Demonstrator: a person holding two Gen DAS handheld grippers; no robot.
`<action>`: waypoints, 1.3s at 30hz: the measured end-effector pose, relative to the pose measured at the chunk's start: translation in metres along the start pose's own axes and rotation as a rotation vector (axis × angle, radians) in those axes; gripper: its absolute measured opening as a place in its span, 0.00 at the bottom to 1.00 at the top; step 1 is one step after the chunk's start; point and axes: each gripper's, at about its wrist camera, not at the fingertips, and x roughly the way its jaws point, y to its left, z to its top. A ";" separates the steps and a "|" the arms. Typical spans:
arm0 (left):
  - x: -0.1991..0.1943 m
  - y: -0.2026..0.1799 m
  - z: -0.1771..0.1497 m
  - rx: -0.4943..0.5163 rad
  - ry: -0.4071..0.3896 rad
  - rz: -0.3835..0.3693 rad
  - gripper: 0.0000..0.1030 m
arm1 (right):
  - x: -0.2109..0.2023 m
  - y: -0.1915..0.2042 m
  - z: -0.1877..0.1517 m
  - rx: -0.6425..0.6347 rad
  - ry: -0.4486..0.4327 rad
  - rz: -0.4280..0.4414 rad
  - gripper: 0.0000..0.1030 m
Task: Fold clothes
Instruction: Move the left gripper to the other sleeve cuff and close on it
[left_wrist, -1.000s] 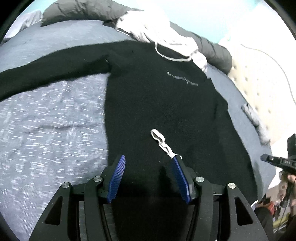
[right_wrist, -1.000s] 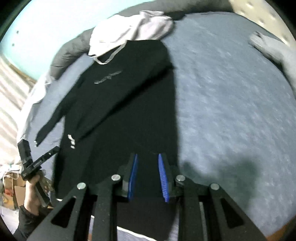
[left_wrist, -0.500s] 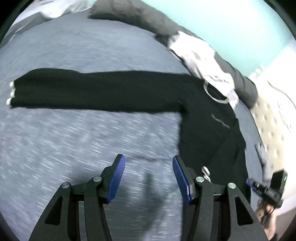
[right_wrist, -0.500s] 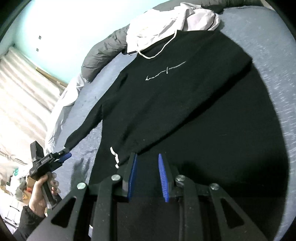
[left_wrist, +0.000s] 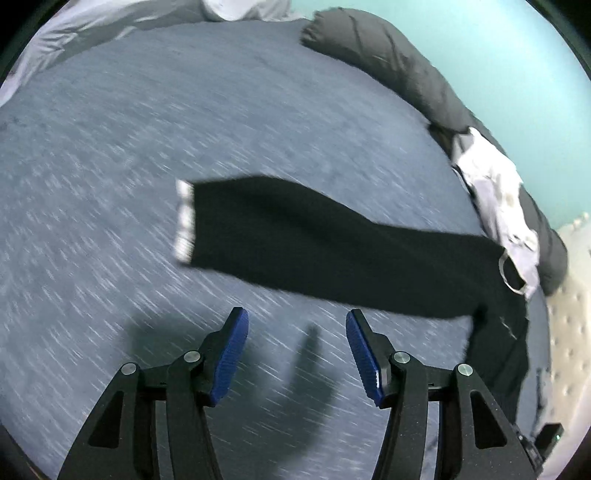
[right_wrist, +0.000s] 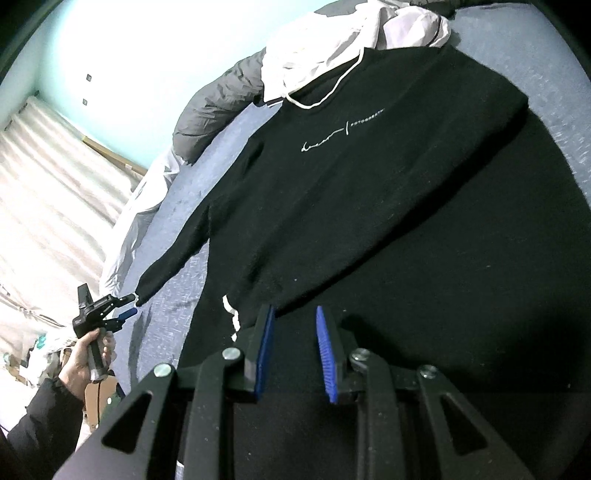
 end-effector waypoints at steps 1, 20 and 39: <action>0.001 0.005 0.003 -0.009 -0.005 0.007 0.57 | 0.001 0.001 0.000 -0.001 0.002 0.004 0.22; 0.030 0.045 0.044 -0.051 -0.056 0.095 0.57 | 0.013 -0.004 -0.001 0.016 0.015 0.003 0.22; 0.034 0.025 0.048 0.081 -0.080 0.025 0.12 | 0.018 -0.011 -0.001 0.019 0.025 -0.004 0.22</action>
